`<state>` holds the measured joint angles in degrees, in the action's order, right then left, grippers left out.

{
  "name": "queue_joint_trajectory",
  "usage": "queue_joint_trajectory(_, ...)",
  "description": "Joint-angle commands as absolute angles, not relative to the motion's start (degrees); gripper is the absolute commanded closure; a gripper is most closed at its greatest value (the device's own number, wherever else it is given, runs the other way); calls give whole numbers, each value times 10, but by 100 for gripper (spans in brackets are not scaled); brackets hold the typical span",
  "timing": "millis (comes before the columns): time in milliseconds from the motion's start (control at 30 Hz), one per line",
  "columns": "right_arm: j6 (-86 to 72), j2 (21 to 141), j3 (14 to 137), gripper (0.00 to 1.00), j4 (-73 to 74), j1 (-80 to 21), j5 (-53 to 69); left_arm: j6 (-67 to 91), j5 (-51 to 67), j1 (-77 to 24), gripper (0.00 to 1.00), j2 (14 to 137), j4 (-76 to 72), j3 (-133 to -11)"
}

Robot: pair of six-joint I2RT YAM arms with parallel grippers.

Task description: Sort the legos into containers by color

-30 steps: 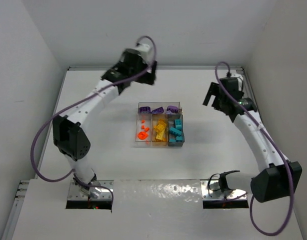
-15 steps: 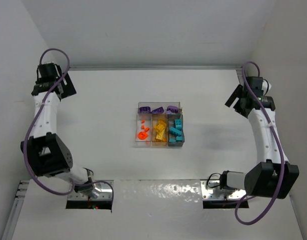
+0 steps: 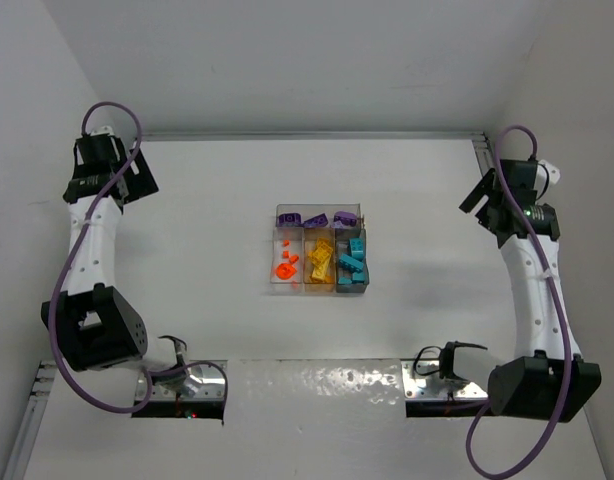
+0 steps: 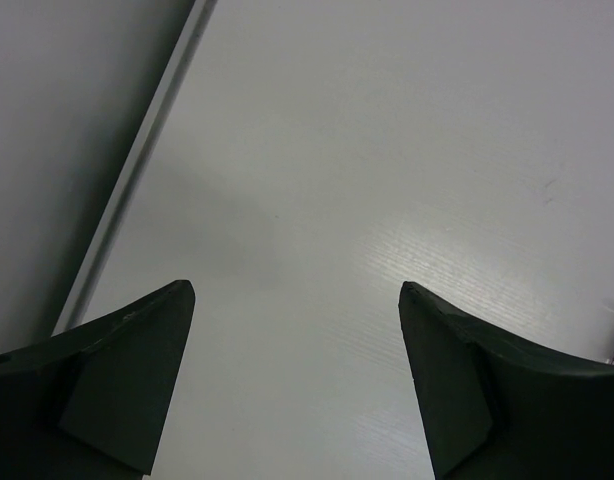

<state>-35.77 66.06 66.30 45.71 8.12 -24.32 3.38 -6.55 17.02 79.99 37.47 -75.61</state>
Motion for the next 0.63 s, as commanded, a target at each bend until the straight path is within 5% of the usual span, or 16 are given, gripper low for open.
queue_joint_trajectory(0,-351,641,656,1,432,83,-256,41,-40,170,18,786,357,-762)
queue_joint_trajectory(600,-351,621,640,1,417,83,-248,55,-4,170,18,774,352,-741)
